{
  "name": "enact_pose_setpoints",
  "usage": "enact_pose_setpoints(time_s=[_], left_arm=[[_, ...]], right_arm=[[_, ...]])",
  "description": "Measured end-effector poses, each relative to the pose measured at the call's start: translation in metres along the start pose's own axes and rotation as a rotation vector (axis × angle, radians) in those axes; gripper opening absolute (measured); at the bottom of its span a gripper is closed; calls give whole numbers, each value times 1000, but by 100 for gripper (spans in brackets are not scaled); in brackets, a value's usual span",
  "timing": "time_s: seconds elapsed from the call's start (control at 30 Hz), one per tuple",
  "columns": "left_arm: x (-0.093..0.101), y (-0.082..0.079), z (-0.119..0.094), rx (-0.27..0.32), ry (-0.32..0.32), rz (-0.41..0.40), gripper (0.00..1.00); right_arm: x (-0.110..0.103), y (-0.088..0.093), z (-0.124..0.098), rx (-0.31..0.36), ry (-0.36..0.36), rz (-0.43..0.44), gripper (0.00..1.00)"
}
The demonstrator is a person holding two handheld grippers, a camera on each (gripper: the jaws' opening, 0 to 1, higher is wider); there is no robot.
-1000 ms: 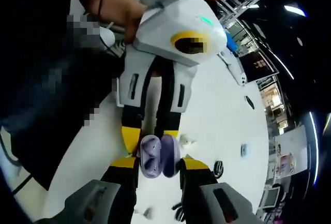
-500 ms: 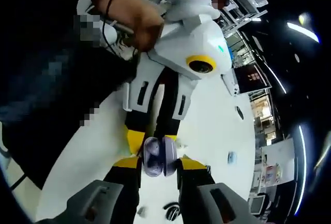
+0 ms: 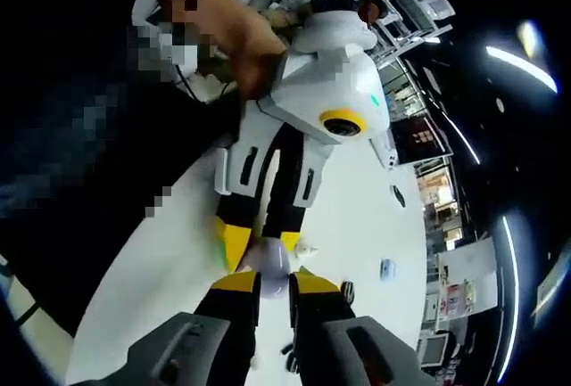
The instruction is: Pick up the earbuds from the table and place the earbuds into the earbud case
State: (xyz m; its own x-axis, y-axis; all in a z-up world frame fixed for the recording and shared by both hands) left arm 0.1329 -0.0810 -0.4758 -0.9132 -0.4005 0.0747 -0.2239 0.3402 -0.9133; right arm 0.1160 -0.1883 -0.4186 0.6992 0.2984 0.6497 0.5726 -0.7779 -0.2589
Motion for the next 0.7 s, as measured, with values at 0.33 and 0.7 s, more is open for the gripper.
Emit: enact_pose_setpoints(time_s=[0.33, 0.7], left_arm=[[3, -1, 1, -10, -1, 28, 19], [2, -2, 2, -21, 25, 49, 19]], right_arm=[[-4, 14, -2, 94, 9, 246, 14], [-3, 30, 9, 330, -72, 550, 18]])
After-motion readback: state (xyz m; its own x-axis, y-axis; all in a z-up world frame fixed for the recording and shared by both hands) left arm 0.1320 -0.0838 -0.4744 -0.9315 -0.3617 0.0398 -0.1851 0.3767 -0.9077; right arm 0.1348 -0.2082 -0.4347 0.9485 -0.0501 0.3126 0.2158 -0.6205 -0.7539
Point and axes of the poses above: the point that each gripper's makers call its tool centre point, and the gripper's own axes: z roughly forward along the fingers, x roughly to its right, y roughly out of its underside, the point moved 8 cm from there along -z, roughly backward along the fingers, and after that the axes turned 7 degrees about -z, right-handed, at the moved point
